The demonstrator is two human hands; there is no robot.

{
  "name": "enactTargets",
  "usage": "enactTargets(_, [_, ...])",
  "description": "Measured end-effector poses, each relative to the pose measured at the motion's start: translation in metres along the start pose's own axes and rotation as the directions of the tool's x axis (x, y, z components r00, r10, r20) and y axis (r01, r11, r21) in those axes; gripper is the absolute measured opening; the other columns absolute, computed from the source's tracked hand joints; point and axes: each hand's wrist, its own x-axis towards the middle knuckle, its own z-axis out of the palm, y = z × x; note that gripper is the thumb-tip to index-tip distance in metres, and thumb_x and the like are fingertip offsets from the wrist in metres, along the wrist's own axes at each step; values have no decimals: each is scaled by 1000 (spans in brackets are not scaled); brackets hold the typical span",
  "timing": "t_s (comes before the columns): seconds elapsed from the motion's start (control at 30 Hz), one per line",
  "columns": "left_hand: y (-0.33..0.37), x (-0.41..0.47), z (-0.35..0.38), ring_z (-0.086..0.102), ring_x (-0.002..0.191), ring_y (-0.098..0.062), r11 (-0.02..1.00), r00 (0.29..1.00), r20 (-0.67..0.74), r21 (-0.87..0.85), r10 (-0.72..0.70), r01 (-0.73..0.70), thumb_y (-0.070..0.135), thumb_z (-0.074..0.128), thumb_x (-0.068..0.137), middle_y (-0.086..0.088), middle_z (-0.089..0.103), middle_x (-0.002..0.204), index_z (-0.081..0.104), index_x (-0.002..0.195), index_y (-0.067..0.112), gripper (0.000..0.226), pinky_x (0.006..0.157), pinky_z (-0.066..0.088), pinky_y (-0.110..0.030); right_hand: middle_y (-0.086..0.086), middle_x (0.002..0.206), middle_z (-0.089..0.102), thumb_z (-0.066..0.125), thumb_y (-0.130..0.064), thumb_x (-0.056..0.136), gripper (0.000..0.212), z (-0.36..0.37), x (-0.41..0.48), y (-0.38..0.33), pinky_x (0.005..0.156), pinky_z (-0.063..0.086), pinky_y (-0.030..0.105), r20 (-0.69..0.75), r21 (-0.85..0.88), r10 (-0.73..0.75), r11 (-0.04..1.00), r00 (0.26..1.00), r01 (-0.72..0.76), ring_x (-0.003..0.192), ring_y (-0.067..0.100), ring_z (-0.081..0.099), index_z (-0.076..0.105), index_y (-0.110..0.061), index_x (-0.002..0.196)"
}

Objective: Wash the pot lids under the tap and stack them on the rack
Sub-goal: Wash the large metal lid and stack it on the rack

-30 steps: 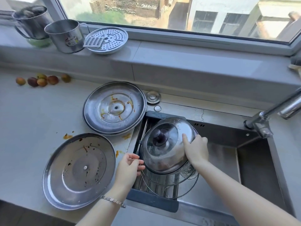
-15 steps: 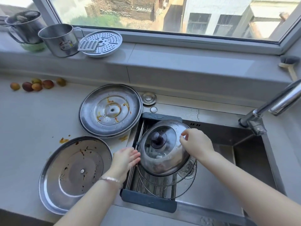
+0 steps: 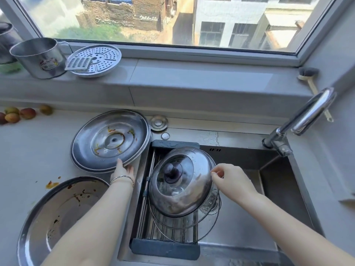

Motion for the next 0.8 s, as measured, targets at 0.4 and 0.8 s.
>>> enactTargets(0.4, [-2,-94,23,61,99,-25,1000,979,201,-1,26,-26,-6,42,94,-12,70,96,56,99,-1,16,99,46,-34,-13,74,63,54,-22,86,15,-13,-8,30,65,43,21,5,144,-16,989,1000,15,76,9,58,67,-26,82])
enactTargets(0.8, [-49,-234,-3,66,48,-16,744,882,441,642,-164,-182,-16,48,81,-10,70,61,59,87,-3,17,45,53,-22,11,95,70,25,-67,89,67,-81,-1,83,75,52,41,282,933,218,163,934,-320,88,27,66,57,-11,104])
